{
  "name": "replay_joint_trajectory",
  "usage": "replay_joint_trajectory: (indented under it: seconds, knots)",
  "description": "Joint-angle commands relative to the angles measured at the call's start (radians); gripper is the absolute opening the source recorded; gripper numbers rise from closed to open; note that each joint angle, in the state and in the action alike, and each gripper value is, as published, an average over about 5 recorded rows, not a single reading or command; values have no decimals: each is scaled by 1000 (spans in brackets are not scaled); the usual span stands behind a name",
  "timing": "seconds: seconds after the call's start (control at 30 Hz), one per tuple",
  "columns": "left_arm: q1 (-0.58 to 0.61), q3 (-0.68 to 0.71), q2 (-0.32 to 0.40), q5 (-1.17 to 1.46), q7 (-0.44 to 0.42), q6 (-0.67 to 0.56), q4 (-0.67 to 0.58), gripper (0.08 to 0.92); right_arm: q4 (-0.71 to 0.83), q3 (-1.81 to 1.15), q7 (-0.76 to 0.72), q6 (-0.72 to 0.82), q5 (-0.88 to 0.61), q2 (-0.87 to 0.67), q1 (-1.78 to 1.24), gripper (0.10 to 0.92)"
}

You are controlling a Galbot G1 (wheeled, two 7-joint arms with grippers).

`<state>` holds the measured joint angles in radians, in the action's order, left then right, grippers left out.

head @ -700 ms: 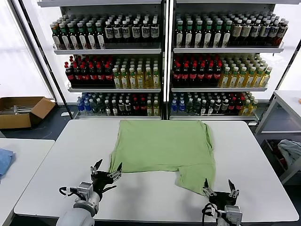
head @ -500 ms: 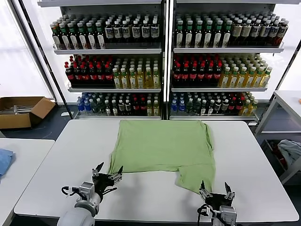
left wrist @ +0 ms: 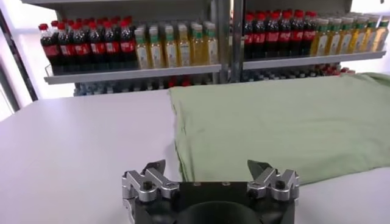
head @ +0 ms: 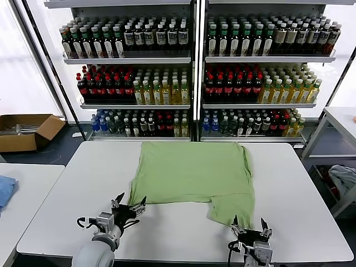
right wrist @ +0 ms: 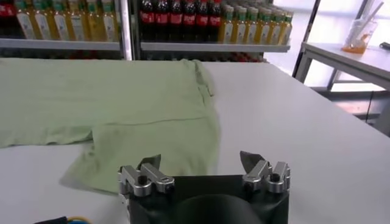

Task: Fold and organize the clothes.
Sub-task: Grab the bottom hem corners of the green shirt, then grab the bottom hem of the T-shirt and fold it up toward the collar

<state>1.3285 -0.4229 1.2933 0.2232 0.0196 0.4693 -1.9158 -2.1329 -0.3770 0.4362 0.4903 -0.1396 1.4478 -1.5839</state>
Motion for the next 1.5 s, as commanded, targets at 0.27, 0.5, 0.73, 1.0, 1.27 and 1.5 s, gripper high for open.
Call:
replay_joint_trajectory:
  seconds: [0.27,0.5,0.73,1.0,1.27,1.5]
  knots:
    - [-16,-1,-3,6,4,-17,59,823,21,3,-4,-1,-2,3,4,823]
    - [-3,1,-5,7,2,-17,62,796,27,9,-7,-4,-2,-1,-4,688]
    - [11,12,-8,5,-7,-3,51,605,32,12,-11,-18,-2,-1,-16,480]
    - [9,16,-7,5,-12,-4,50,380,29,6,-8,-28,-3,0,-20,255]
    - [14,14,-7,6,-18,-16,39,147,-37,-21,-41,-46,-22,-12,-21,106]
    - [12,4,1,29,-8,-74,-26,84,-115,-71,-67,-96,-56,-22,7,106]
